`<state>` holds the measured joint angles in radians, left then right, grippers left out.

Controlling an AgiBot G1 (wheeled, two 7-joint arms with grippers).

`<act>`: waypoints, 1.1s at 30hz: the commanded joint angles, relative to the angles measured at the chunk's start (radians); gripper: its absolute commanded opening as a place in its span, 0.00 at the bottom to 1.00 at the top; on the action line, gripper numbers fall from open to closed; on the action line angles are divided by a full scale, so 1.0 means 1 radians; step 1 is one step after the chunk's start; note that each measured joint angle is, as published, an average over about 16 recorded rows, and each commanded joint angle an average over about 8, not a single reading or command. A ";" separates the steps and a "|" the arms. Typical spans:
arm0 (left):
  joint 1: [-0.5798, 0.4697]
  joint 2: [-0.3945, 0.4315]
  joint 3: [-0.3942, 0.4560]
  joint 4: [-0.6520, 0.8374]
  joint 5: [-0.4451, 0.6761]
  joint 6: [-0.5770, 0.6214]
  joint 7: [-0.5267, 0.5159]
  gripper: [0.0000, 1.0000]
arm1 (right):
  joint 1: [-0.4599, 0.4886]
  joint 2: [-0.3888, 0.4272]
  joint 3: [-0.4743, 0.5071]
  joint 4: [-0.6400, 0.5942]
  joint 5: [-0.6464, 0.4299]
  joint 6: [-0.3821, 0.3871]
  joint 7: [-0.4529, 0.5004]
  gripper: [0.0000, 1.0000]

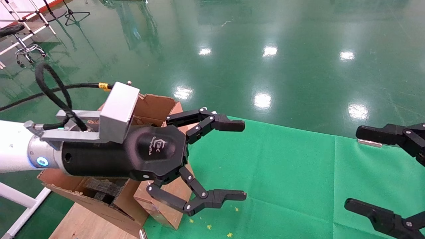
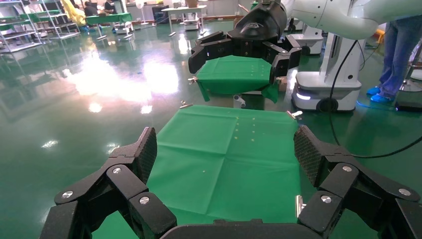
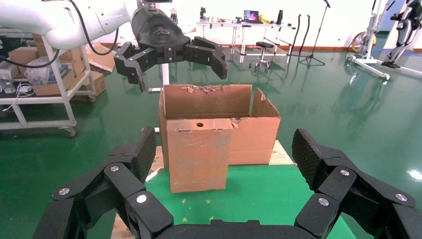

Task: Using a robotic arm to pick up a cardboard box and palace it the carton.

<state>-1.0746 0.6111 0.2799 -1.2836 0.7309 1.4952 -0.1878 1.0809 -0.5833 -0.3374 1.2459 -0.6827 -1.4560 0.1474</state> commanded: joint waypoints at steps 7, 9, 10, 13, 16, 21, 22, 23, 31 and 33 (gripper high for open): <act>0.000 0.000 0.000 0.000 0.000 0.000 0.000 1.00 | 0.000 0.000 0.000 0.000 0.000 0.000 0.000 1.00; 0.000 0.000 0.000 0.000 0.000 0.000 0.000 1.00 | 0.000 0.000 0.000 0.000 0.000 0.000 0.000 1.00; 0.000 0.000 0.000 0.000 0.000 0.000 0.000 1.00 | 0.000 0.000 0.000 0.000 0.000 0.000 0.000 1.00; 0.000 0.000 0.000 0.000 0.000 0.000 0.000 1.00 | 0.000 0.000 0.000 0.000 0.000 0.000 0.000 0.88; -0.003 -0.006 0.003 -0.002 0.013 -0.003 -0.002 1.00 | 0.000 0.000 0.000 0.000 0.000 0.000 0.000 0.52; -0.026 -0.036 0.022 -0.021 0.082 -0.026 -0.037 1.00 | 0.000 0.000 0.000 0.000 0.000 0.000 0.000 0.04; -0.032 -0.043 0.026 -0.026 0.098 -0.031 -0.046 1.00 | 0.000 0.000 0.000 0.000 0.000 0.000 0.000 0.03; -0.037 -0.047 0.030 -0.030 0.110 -0.035 -0.055 1.00 | 0.000 0.000 0.000 0.000 0.000 0.000 0.000 0.05; -0.055 -0.066 0.046 -0.048 0.140 -0.029 -0.065 1.00 | 0.000 0.000 0.000 0.000 0.000 0.000 0.000 0.00; -0.064 -0.075 0.053 -0.049 0.169 -0.030 -0.069 1.00 | 0.000 0.000 0.000 0.000 0.000 0.000 0.000 0.00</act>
<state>-1.1540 0.5306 0.3409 -1.3348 0.9341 1.4533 -0.2781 1.0809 -0.5833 -0.3375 1.2457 -0.6827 -1.4558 0.1474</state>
